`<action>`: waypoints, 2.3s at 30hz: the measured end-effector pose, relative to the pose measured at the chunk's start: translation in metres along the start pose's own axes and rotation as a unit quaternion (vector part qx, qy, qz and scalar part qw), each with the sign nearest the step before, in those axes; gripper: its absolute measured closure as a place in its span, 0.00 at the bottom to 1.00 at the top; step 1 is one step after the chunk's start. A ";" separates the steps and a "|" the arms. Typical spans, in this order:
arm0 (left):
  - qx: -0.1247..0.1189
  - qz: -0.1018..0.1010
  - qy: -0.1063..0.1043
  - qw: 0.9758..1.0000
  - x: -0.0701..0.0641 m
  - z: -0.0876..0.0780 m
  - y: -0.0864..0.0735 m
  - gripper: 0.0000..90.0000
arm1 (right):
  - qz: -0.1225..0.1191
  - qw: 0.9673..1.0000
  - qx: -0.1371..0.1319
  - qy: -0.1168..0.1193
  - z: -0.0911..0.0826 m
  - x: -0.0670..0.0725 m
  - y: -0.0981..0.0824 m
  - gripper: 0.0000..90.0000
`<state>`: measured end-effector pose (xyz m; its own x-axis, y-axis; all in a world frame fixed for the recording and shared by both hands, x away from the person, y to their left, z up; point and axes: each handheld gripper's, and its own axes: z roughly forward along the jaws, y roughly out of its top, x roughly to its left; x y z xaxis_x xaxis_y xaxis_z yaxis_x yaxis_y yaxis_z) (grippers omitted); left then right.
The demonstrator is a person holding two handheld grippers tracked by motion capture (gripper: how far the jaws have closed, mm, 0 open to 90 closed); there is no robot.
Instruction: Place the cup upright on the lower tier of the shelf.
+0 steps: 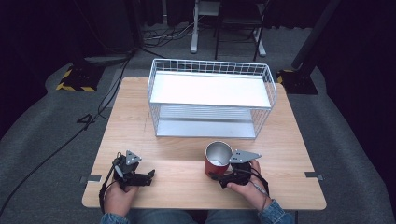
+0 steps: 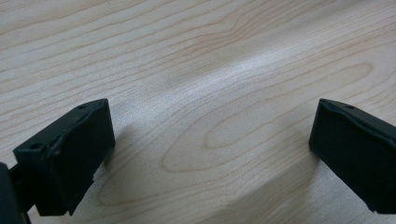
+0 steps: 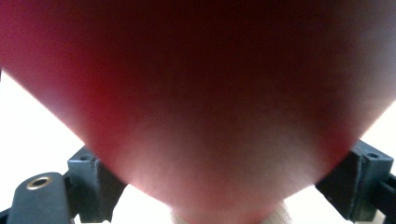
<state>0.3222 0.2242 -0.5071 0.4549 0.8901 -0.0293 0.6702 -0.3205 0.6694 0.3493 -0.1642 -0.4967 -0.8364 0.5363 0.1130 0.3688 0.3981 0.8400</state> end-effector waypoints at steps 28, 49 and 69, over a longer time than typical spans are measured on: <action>0.000 0.000 0.000 1.000 0.000 0.000 0.000 0.01 | -0.034 0.999 -0.027 -0.017 0.007 0.009 -0.002 0.18; 0.000 0.000 0.000 1.000 0.000 0.000 0.000 0.01 | -0.025 0.999 -0.034 -0.029 0.007 0.004 0.026 0.18; -0.001 0.002 -0.002 1.000 0.000 0.000 0.000 0.01 | -0.005 0.997 -0.025 -0.078 0.028 -0.024 0.070 0.18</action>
<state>0.3227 0.2238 -0.5072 0.4608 0.8870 -0.0298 0.6675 -0.3242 0.6703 0.4071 -0.1283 -0.4554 -0.7650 0.6436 0.0233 0.3369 0.3692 0.8661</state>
